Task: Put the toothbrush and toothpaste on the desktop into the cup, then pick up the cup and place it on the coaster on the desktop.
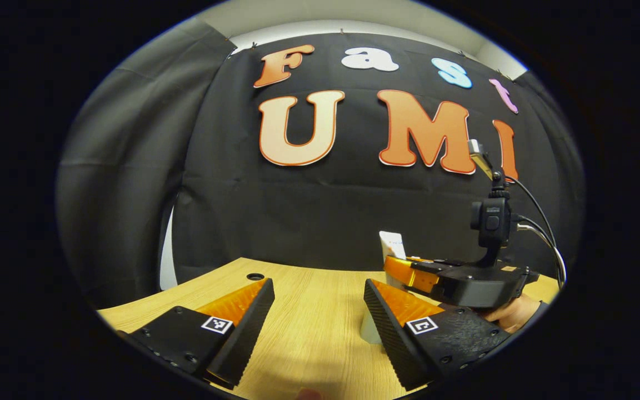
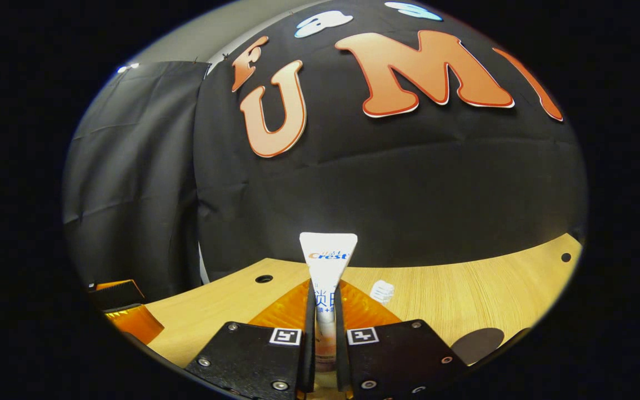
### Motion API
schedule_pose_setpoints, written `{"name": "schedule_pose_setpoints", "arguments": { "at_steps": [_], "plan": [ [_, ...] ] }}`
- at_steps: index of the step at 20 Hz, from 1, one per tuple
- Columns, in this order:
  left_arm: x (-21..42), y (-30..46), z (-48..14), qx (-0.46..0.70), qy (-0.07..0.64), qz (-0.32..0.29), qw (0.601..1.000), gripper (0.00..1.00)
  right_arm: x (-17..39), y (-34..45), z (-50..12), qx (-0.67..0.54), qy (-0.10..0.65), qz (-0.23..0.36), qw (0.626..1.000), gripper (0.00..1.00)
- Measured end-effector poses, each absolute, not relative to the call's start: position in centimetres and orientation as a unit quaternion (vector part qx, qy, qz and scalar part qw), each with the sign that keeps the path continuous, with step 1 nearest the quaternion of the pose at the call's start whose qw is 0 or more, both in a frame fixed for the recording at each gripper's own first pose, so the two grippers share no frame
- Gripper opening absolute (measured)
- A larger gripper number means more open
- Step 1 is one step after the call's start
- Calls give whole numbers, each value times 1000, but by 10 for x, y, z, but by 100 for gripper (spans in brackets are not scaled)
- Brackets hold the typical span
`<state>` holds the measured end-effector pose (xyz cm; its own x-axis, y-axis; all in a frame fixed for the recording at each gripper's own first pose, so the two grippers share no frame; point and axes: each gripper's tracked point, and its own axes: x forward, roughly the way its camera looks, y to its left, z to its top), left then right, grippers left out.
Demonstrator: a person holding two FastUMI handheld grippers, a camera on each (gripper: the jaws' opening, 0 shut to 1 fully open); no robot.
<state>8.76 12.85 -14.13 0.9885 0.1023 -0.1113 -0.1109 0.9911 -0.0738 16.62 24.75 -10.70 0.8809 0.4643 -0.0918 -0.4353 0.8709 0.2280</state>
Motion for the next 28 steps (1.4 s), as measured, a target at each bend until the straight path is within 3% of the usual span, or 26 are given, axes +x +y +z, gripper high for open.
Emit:
{"name": "schedule_pose_setpoints", "arguments": {
  "at_steps": [5,10,20,24,28],
  "plan": [
    [89,95,-145,-55,84,16,995,97,147,227,-102,86,89,232,965,22],
    [97,75,-167,-72,134,-11,988,98,138,210,-106,76,117,233,962,40],
    [121,39,-194,-66,255,-65,962,98,103,136,-40,75,58,210,973,78],
    [132,22,-209,-34,309,-87,947,97,82,106,-25,63,41,206,976,86],
    [143,14,-238,-45,386,-93,917,97,63,72,-25,59,42,192,979,88]
  ]
}}
